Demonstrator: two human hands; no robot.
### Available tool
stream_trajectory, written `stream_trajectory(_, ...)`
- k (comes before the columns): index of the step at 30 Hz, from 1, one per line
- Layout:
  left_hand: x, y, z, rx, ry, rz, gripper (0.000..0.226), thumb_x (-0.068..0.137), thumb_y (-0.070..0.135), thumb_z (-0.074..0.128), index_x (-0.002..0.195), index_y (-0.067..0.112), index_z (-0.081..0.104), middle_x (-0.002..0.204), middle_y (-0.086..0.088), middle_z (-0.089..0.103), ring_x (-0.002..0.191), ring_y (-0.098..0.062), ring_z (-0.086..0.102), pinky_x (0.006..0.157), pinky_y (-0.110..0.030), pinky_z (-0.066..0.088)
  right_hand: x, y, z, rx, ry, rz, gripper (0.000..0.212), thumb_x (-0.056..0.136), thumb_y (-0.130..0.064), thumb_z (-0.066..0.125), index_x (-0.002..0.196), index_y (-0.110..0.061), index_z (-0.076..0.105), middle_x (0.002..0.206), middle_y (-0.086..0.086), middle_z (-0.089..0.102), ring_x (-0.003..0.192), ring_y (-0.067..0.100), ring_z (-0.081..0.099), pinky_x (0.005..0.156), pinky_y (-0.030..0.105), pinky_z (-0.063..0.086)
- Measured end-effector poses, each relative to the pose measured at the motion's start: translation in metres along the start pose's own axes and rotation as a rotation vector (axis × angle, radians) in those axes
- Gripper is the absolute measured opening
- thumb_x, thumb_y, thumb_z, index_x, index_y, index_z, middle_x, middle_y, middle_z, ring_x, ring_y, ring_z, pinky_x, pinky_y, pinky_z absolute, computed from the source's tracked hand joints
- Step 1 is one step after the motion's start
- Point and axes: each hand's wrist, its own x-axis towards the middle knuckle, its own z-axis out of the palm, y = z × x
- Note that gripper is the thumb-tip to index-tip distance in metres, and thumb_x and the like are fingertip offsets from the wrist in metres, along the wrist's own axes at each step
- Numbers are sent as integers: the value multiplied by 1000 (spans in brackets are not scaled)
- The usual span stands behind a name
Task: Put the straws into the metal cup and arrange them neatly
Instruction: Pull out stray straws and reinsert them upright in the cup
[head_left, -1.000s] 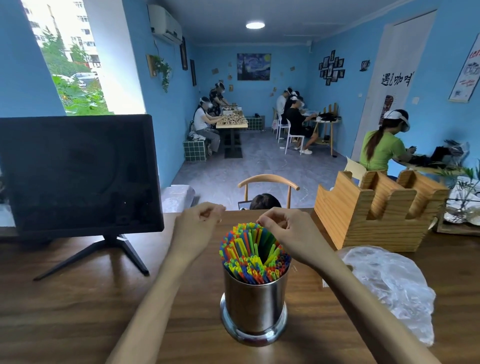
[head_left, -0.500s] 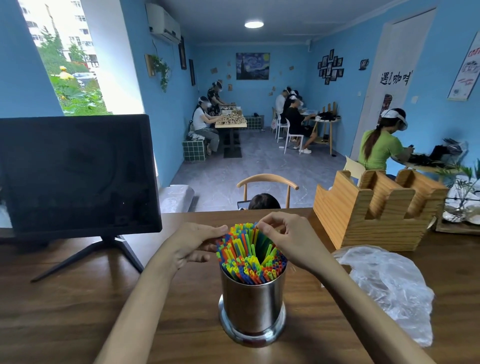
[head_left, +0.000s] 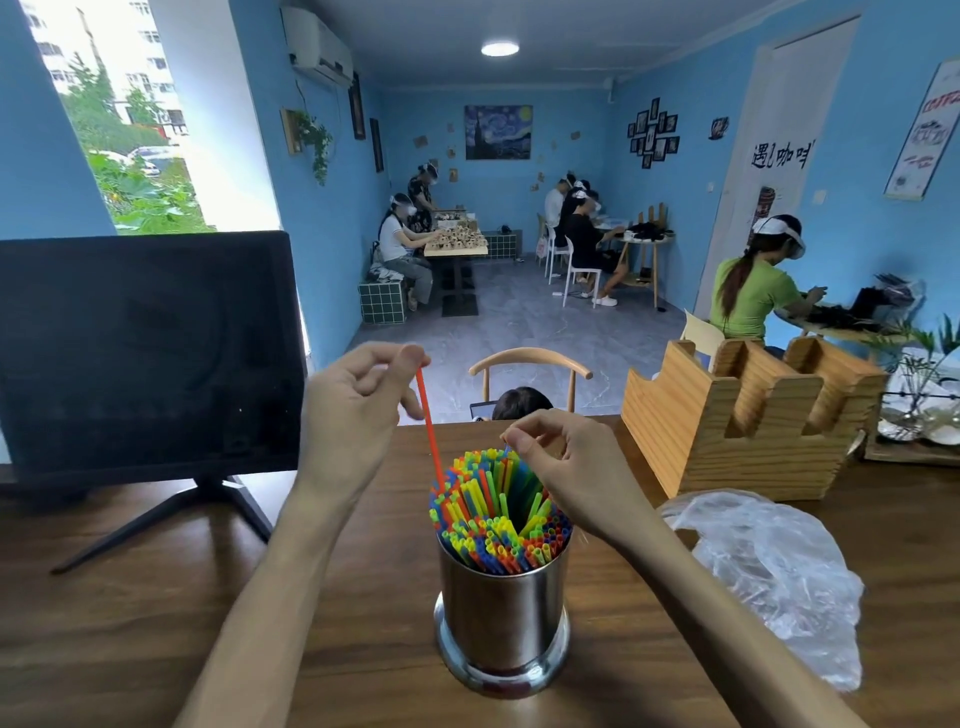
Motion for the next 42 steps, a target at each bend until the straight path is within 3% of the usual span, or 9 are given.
stream_trajectory(4, -9, 45, -4, -110, -99, 86, 24, 89, 38, 62, 91, 16, 73, 73, -2, 77, 46, -14, 64, 36, -18, 39, -3, -26, -9, 342, -119, 29, 26, 99, -36, 62, 95, -15, 77, 76, -1, 74, 66, 5, 66, 66, 17, 51)
stream_trajectory(8, -24, 61, -6, -140, -262, 119, 18, 84, 30, 65, 92, 17, 75, 81, 1, 79, 62, -19, 74, 41, -21, 49, 3, -50, -19, 897, -341, 348, 49, 95, -51, 53, 103, -7, 74, 94, 11, 78, 61, 15, 67, 54, 21, 41)
stream_trajectory(17, -32, 10, -2, 32, -573, -101, 15, 86, 9, 77, 98, 18, 80, 87, -5, 79, 81, -20, 76, 82, -28, 60, 26, -46, -29, 1303, -158, 386, 25, 95, -21, 59, 117, -13, 69, 107, 2, 77, 81, 14, 75, 78, 25, 60)
stream_trajectory(25, -28, -26, -2, 133, -459, -54, 15, 88, 16, 77, 97, 27, 82, 99, 11, 76, 98, -3, 69, 85, -17, 53, 20, -43, -25, 700, 160, 26, 16, 100, -14, 61, 112, -21, 68, 90, 4, 71, 75, 19, 73, 74, 34, 60)
stream_trajectory(28, -22, -42, -6, 301, -318, -158, 12, 91, 26, 75, 101, 32, 77, 95, 12, 72, 86, 5, 64, 71, -6, 46, 16, -34, -22, 468, 156, -79, 60, 96, -8, 66, 141, -42, 44, 100, 4, 70, 75, 19, 75, 71, 31, 62)
stream_trajectory(32, -20, -56, -7, 321, -427, -366, 11, 86, 33, 78, 95, 26, 80, 79, 12, 75, 74, 6, 64, 61, -10, 47, 7, -12, -5, 130, 25, -140, 103, 95, -7, 68, 150, -63, 1, 107, -11, 67, 77, 7, 73, 72, 27, 62)
stream_trajectory(35, -19, -57, -5, 290, -396, -363, 6, 85, 24, 80, 87, 18, 82, 64, 15, 72, 60, 10, 60, 50, -8, 42, 5, 0, 1, 0, 0, -117, 88, 91, -15, 74, 151, -54, 24, 104, -17, 65, 78, 2, 69, 69, 20, 57)
stream_trajectory(38, -15, -56, -7, 293, -399, -430, 10, 84, 26, 81, 87, 17, 83, 68, 11, 73, 64, 2, 63, 50, -12, 42, 2, 5, 2, -44, 24, -119, 39, 90, -26, 76, 124, -35, 59, 101, -17, 67, 82, -4, 66, 67, 11, 52)
stream_trajectory(42, -10, -55, -10, 191, -451, -635, 14, 81, 29, 82, 89, 16, 83, 81, 2, 76, 78, -12, 62, 53, -18, 45, -3, 10, 2, -63, 0, -134, 10, 94, -33, 70, 99, -25, 74, 97, -15, 69, 87, -1, 65, 74, 20, 57)
